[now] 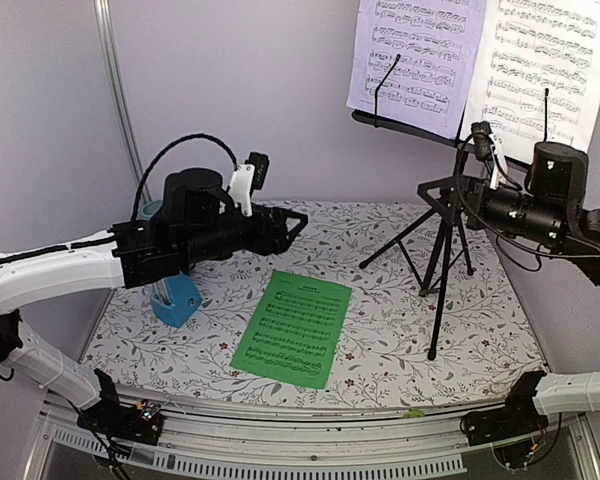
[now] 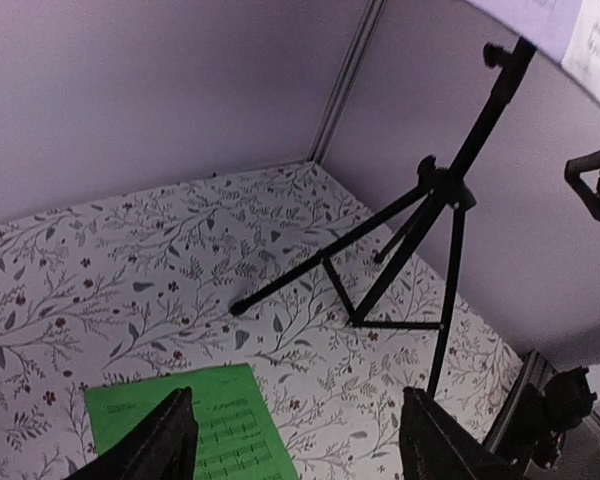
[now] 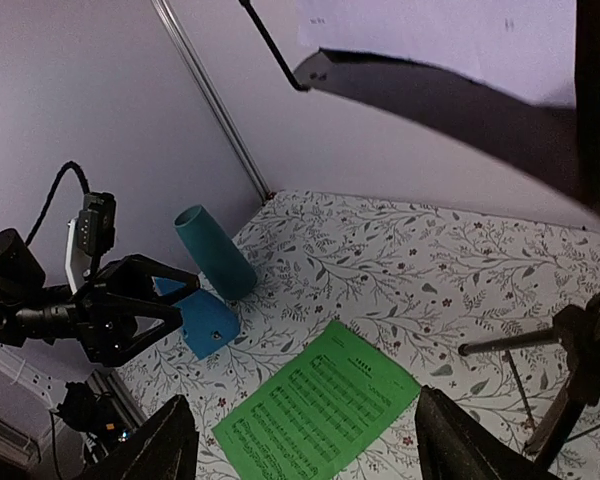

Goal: Set up the instrument practice props
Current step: Pick up the sheet music from the center of the board.

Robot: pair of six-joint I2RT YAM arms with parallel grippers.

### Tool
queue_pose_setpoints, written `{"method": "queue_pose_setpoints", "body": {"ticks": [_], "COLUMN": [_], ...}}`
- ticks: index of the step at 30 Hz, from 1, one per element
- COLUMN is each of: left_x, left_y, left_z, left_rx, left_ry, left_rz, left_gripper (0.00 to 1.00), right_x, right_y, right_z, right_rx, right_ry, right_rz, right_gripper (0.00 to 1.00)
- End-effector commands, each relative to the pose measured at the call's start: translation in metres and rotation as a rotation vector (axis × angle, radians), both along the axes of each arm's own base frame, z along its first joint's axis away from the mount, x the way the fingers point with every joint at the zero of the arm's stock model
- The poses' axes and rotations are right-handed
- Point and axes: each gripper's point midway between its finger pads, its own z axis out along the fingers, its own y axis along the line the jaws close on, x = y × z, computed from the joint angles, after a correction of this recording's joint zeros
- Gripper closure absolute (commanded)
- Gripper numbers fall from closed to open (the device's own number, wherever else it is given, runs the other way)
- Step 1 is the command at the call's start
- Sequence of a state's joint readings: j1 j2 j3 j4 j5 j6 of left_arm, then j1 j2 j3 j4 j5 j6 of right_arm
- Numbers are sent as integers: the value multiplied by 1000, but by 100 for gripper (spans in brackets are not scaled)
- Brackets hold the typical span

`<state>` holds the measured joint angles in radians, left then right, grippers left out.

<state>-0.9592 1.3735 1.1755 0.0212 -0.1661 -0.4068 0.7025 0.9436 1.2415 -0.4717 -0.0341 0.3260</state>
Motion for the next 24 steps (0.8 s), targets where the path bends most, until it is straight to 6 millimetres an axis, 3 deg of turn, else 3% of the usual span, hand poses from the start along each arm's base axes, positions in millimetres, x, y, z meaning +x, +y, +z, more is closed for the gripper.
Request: {"method": "queue_pose_setpoints", "body": {"ticks": [1,5,9,13,18,24], "left_x": [-24,-35,-46,-56,-68,-78], "left_y": [18,36,50,66,81,93], "left_z": [-99,-157,-196,-231,-264,-287], "left_rx": [167,264,302,321,313,302], "left_ry": [272,404,513,617,712,766], "left_rz": [-25,2,1,-2,-7,-4], "left_gripper": [30,29,29,29,29,30], "right_x": [-9,-11,-19,-40,-74,-107], "right_y": [16,32,51,77,109,123], "right_z": [-41,-106,-161,-212,-263,-311], "right_rx": [117,101,145,158,176,215], "right_ry": [150,293,440,592,748,934], "right_rz": [43,40,81,130,190,172], "right_gripper": [23,22,23,23,23,24]}}
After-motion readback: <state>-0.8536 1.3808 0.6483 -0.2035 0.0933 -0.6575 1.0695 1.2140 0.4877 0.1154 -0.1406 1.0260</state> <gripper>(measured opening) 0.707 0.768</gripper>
